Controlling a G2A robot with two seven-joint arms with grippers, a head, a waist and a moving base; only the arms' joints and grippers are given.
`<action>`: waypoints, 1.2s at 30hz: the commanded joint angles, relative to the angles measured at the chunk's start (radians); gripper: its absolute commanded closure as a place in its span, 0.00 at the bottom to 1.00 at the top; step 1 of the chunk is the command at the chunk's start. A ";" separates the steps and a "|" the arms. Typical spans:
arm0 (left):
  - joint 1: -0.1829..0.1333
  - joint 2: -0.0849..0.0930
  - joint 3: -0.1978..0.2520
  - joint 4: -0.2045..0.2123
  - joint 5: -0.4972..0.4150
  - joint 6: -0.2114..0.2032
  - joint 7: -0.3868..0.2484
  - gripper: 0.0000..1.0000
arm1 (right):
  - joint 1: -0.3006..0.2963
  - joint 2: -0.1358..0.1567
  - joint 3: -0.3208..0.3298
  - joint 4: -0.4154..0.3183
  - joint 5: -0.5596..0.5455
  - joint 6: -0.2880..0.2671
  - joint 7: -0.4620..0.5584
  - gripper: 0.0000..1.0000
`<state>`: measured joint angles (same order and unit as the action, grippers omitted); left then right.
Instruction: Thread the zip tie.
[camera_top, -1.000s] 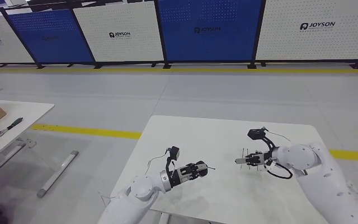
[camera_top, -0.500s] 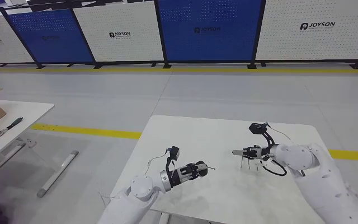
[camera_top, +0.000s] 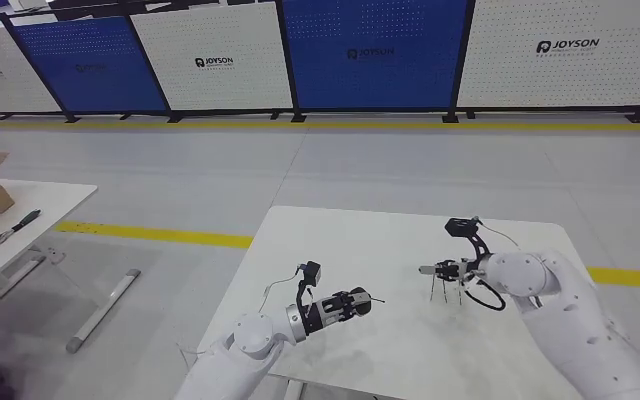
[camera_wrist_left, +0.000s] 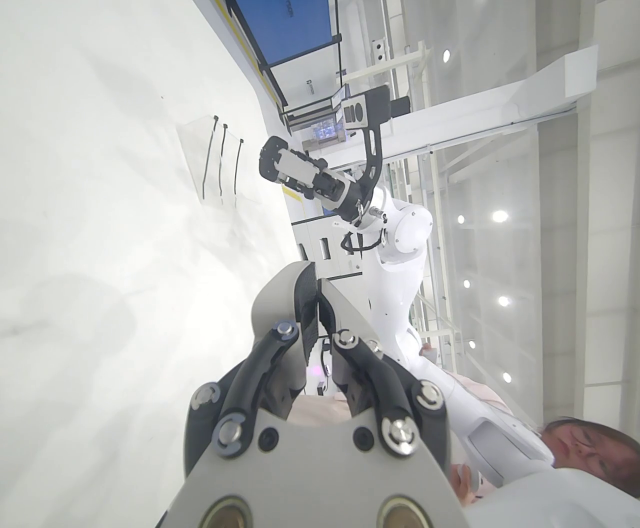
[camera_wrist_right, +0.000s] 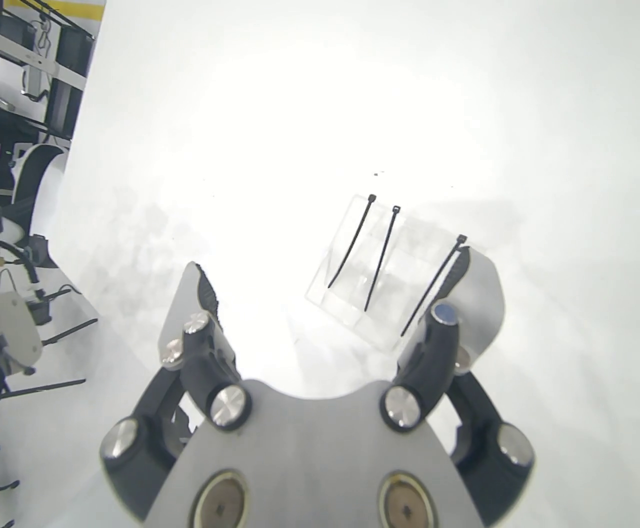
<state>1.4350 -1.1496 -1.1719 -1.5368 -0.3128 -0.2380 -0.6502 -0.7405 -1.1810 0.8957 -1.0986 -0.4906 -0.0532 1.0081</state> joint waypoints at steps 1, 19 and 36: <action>0.000 0.000 0.000 0.000 0.000 0.000 0.000 1.00 | 0.010 -0.004 -0.001 0.011 0.027 -0.018 -0.005 0.00; 0.000 0.000 0.000 0.000 0.000 0.000 0.000 1.00 | 0.018 -0.012 -0.021 0.027 -0.016 0.054 0.015 0.15; 0.000 0.000 0.000 0.000 0.000 0.000 0.000 1.00 | 0.081 -0.048 -0.066 0.097 -0.029 0.071 0.009 0.00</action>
<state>1.4350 -1.1496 -1.1719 -1.5368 -0.3128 -0.2380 -0.6502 -0.6588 -1.2290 0.8279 -0.9968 -0.5153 0.0162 1.0208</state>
